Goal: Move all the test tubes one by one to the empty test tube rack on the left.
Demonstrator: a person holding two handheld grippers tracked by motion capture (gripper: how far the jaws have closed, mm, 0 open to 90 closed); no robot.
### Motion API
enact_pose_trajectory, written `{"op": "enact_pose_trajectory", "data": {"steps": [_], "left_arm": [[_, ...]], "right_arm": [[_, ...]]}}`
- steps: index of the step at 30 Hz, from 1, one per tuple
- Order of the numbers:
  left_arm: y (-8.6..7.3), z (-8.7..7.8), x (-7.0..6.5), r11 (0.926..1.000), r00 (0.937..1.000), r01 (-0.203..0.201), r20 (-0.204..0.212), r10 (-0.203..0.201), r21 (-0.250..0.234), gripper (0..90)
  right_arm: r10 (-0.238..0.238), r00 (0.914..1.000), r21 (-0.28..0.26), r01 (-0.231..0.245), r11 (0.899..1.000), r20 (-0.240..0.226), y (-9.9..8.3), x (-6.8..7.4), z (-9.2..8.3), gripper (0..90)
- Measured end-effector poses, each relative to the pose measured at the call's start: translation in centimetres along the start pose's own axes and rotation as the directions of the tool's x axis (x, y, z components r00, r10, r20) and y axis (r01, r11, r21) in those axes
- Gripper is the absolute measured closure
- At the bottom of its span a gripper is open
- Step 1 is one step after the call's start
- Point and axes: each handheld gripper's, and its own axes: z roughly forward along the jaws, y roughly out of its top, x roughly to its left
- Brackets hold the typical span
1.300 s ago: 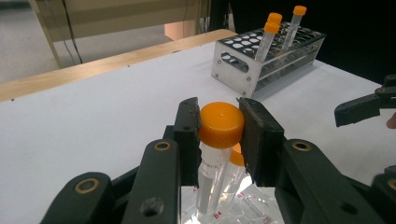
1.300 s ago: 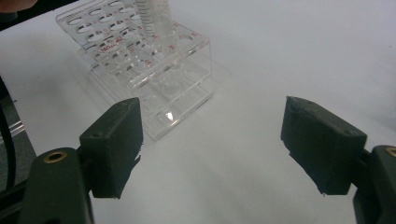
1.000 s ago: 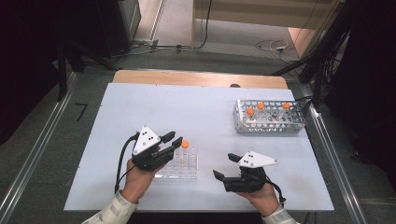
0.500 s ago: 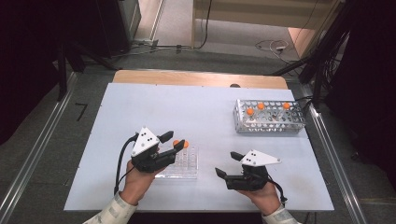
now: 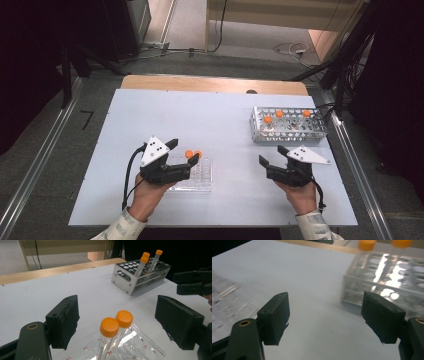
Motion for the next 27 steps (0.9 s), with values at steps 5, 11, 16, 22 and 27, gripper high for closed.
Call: {"op": "enact_pose_trajectory", "data": {"steps": [5, 11, 16, 22, 27], "left_arm": [[0.0, -0.1, 0.1, 1.0000, 1.0000, 0.002, -0.001, -0.002, -0.001, 16.9], [0.1, -0.1, 0.2, 0.9999, 1.0000, 0.003, 0.003, -0.003, -0.010, 16.9], [0.1, -0.3, 0.2, 0.9998, 1.0000, 0.003, 0.001, -0.003, -0.018, 16.9], [0.1, -0.3, 0.3, 0.9998, 1.0000, 0.005, -0.002, -0.005, -0.020, 16.9], [0.2, -0.4, 0.4, 0.9995, 0.9999, 0.010, -0.009, -0.010, -0.029, 16.9]], "right_arm": [[0.054, 0.9925, -0.042, -0.049, 0.998, 0.110, 0.8, -2.6, 0.0, 23.2], [0.091, 0.9698, -0.070, -0.077, 0.995, 0.226, 1.5, -5.5, 0.8, 24.5], [0.137, 0.9471, -0.082, -0.119, 0.990, 0.290, 1.5, -8.2, 1.4, 26.4], [0.154, 0.9347, -0.080, -0.135, 0.988, 0.320, 1.6, -9.8, 2.3, 28.8], [0.146, 0.9272, -0.074, -0.128, 0.989, 0.345, 2.0, -10.3, 3.2, 32.2]]}}
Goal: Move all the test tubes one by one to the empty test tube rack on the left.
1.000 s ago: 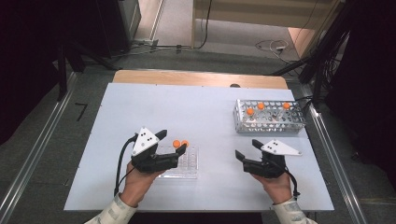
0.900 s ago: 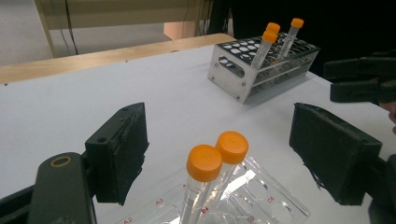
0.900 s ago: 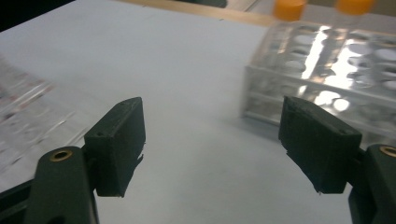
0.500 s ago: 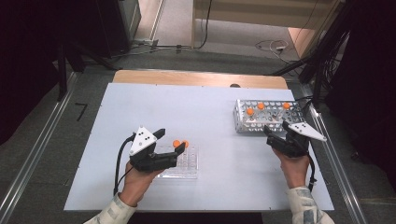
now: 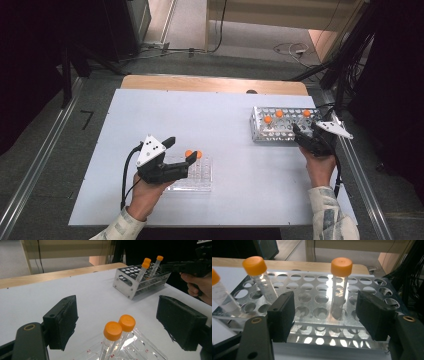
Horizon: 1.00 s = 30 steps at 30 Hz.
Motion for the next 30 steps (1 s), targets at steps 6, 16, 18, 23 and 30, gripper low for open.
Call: {"op": "enact_pose_trajectory", "data": {"steps": [6, 16, 18, 23, 30], "left_arm": [[0.0, 0.1, 0.1, 1.0000, 1.0000, 0.001, 0.003, -0.001, 0.000, 17.0], [0.0, 0.1, 0.0, 1.0000, 1.0000, 0.003, 0.002, -0.003, 0.000, 17.1], [0.0, 0.1, 0.0, 1.0000, 1.0000, 0.004, 0.004, -0.004, 0.000, 17.2], [0.0, 0.1, 0.1, 1.0000, 1.0000, 0.007, 0.003, -0.007, 0.000, 17.4], [-0.1, 0.2, 0.0, 1.0000, 1.0000, 0.006, 0.006, -0.006, 0.005, 17.7]], "right_arm": [[0.022, 0.9991, -0.007, -0.021, 1.000, 0.037, 0.2, -0.6, 1.7, 44.0], [0.019, 0.9979, -0.024, -0.018, 1.000, 0.062, -0.1, -0.9, 3.1, 56.4], [0.017, 0.9981, -0.015, -0.016, 1.000, 0.059, -0.1, -0.9, 3.3, 57.4], [0.017, 0.9983, -0.016, -0.016, 1.000, 0.056, 0.0, -0.8, 3.8, 61.2], [0.012, 0.9979, -0.018, -0.011, 1.000, 0.063, -0.1, -0.8, 4.1, 69.2]]}}
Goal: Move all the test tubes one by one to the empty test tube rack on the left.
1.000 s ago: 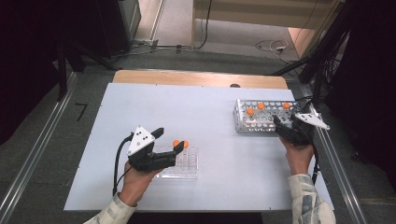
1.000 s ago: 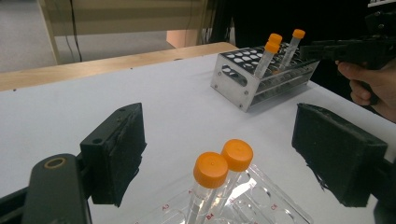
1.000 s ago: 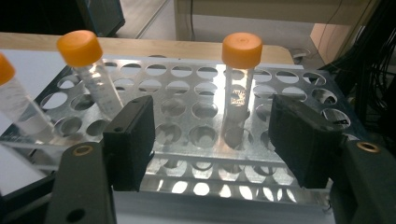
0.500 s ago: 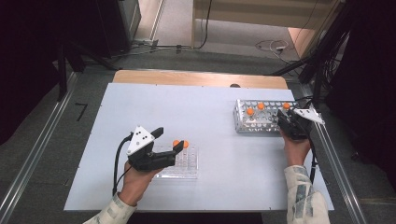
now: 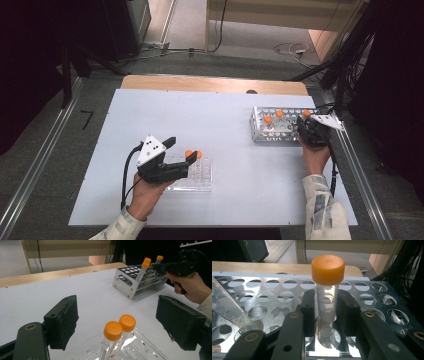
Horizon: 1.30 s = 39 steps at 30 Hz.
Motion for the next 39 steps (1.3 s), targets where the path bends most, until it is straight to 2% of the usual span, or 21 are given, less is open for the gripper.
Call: {"op": "enact_pose_trajectory", "data": {"steps": [7, 10, 18, 22, 31, 39], "left_arm": [[0.0, 0.0, 0.0, 1.0000, 1.0000, 0.001, 0.004, -0.001, 0.004, 17.7], [0.0, 0.1, 0.0, 1.0000, 1.0000, 0.000, 0.008, 0.000, 0.006, 17.6], [0.0, 0.0, 0.0, 1.0000, 1.0000, 0.000, 0.005, 0.000, 0.004, 17.5], [0.0, 0.1, 0.0, 0.9999, 0.9999, 0.000, 0.013, 0.000, 0.017, 16.3], [0.0, 0.3, 0.1, 0.9993, 0.9995, 0.005, 0.032, -0.006, 0.037, 10.8], [0.0, 0.3, -0.3, 0.9993, 0.9985, -0.006, 0.055, 0.004, 0.038, 7.7]], "right_arm": [[0.008, 1.0000, -0.009, -0.008, 1.000, -0.003, 0.2, -0.2, -0.2, 71.6], [0.018, 0.9998, -0.029, -0.018, 0.999, -0.010, 0.7, -0.4, -0.7, 71.7], [0.036, 0.9989, -0.109, -0.039, 0.993, -0.031, 2.8, -0.7, -3.3, 72.0], [0.034, 0.9981, -0.124, -0.040, 0.991, -0.050, 3.4, -0.6, -4.7, 72.1], [-0.003, 0.9938, -0.116, -0.010, 0.993, -0.111, 3.1, 0.4, -7.5, 72.1], [-0.038, 0.9791, -0.079, 0.023, 0.997, -0.200, 1.6, 1.9, -10.3, 72.1]]}}
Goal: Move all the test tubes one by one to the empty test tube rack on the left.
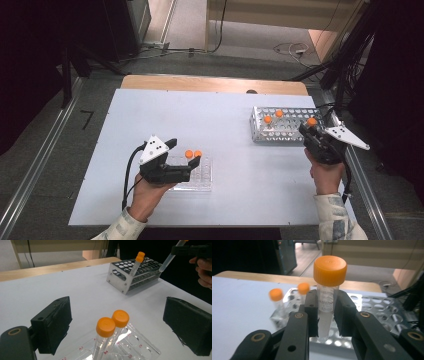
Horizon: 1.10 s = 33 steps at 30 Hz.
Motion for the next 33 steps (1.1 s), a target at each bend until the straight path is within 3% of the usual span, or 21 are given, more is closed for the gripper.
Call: {"op": "enact_pose_trajectory", "data": {"steps": [7, 13, 17, 24, 33], "left_arm": [[0.0, 0.0, -0.5, 0.9997, 0.9997, -0.023, 0.013, 0.023, -0.002, 7.5], [0.0, 0.0, -0.9, 0.9994, 0.9995, -0.032, 0.005, 0.032, -0.010, 8.1], [0.0, 0.0, -1.0, 0.9992, 0.9992, -0.039, -0.004, 0.039, -0.002, 7.9], [0.0, 0.1, -1.6, 0.9993, 0.9993, -0.037, 0.000, 0.037, 0.005, 6.2], [0.0, 0.4, -3.0, 0.9984, 0.9964, -0.057, 0.063, 0.057, 0.001, 7.2]], "right_arm": [[-0.028, 0.9968, 0.025, 0.030, 0.999, -0.074, -1.3, 2.1, -1.4, 72.0], [-0.058, 0.9875, 0.060, 0.068, 0.996, -0.146, -2.3, 4.4, -1.8, 72.0], [-0.082, 0.9768, 0.074, 0.098, 0.992, -0.198, -2.9, 6.0, -1.9, 72.0], [-0.127, 0.9490, 0.082, 0.157, 0.984, -0.289, -3.4, 9.0, -2.3, 72.0], [-0.158, 0.9196, 0.087, 0.202, 0.976, -0.360, -4.0, 11.3, -2.6, 72.0]]}}
